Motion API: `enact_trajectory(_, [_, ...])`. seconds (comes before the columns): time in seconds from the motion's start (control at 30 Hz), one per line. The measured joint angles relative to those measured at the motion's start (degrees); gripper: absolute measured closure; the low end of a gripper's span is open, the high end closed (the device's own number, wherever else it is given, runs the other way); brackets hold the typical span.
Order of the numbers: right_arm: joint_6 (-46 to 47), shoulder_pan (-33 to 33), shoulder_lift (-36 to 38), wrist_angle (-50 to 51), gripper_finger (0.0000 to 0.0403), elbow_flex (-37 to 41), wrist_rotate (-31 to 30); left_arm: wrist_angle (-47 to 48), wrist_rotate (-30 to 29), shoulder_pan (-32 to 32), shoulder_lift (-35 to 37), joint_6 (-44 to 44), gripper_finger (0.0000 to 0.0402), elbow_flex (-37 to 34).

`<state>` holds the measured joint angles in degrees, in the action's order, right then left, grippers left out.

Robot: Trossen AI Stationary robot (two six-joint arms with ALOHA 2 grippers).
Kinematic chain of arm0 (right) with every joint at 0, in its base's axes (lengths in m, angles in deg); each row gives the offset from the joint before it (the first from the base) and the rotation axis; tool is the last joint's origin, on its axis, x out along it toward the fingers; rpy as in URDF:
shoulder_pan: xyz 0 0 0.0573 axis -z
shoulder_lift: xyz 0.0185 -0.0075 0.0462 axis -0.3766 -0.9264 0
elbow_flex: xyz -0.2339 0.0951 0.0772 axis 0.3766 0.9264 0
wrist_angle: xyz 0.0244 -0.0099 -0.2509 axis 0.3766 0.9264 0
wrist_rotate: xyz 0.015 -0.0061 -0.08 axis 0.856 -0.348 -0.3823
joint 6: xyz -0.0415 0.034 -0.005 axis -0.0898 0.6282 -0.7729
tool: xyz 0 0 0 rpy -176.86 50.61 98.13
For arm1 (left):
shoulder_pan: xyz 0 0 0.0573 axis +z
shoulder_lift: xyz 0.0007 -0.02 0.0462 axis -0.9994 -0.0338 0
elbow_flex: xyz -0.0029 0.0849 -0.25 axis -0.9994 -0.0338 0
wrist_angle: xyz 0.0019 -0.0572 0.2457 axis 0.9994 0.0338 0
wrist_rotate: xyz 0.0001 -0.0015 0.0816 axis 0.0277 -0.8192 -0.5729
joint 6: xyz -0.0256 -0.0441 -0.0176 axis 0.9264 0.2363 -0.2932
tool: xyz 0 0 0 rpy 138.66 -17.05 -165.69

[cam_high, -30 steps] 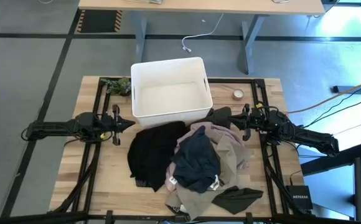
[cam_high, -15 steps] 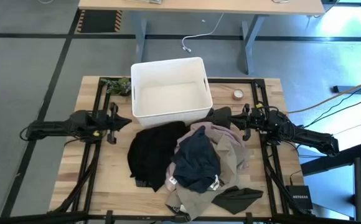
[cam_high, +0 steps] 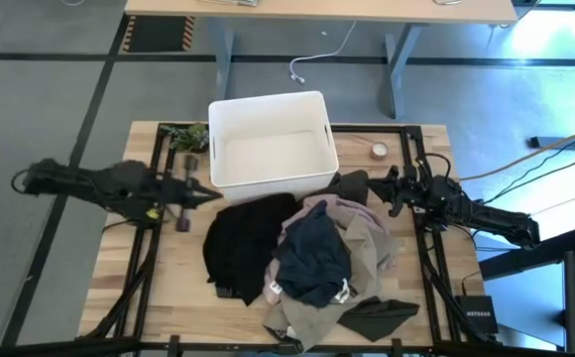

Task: Sort clothes
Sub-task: Put the black shorts into the white laundry bin

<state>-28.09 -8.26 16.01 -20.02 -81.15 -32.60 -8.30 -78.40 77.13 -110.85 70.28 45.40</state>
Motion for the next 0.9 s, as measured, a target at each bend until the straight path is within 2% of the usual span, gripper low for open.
enact_trajectory(0.17, [-0.85,0.0,0.02,0.46,0.0356,0.01,2.22,9.33,-8.41,-7.89,-17.32,1.52,0.0401,9.45])
enact_trajectory(0.27, [-2.3,0.0,0.0,0.85,0.0356,-0.01,3.42,14.29,-14.27,-12.31,-24.53,1.83,0.0401,13.71])
enact_trajectory(0.4, [-3.02,0.02,0.0,0.75,0.0356,0.0,3.03,17.09,-15.67,-15.12,-31.62,5.94,0.0401,15.44])
enact_trajectory(0.53, [-3.02,0.02,0.02,0.83,0.0356,0.01,3.01,17.31,-18.12,-15.53,-35.28,9.38,0.0391,15.52])
enact_trajectory(0.63, [-2.97,0.0,0.0,0.83,0.0356,0.01,3.03,19.24,-19.82,-14.84,-35.62,15.15,0.0369,15.53])
enact_trajectory(0.9, [-2.3,-0.02,0.02,3.06,0.0356,-0.01,4.04,25.04,-19.75,-14.58,-35.28,28.23,0.0261,15.55])
